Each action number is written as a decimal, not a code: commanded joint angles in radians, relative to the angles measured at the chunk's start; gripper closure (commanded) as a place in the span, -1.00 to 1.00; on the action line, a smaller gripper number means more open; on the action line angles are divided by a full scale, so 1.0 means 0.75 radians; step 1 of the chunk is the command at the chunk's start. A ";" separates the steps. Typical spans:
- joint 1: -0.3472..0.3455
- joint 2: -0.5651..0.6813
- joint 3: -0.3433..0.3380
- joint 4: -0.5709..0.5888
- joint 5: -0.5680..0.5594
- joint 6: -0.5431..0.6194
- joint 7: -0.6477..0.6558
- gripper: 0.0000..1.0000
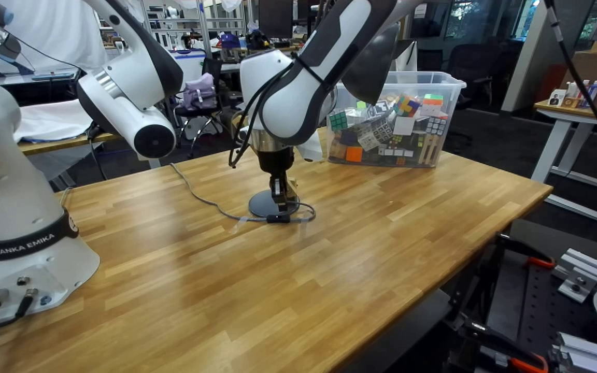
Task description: Put the Rubik's cube in the storage box then switch the desk lamp off and on
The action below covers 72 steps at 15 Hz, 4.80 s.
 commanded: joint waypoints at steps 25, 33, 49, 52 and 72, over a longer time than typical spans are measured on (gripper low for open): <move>-0.018 0.057 0.013 0.030 -0.002 -0.020 0.016 0.99; -0.012 0.018 -0.005 0.035 -0.016 -0.030 0.025 0.99; -0.023 0.057 0.008 0.069 -0.001 -0.065 0.003 0.99; -0.022 0.064 0.012 0.086 0.000 -0.074 -0.005 0.99; -0.026 0.134 0.025 0.156 0.009 -0.102 -0.018 0.99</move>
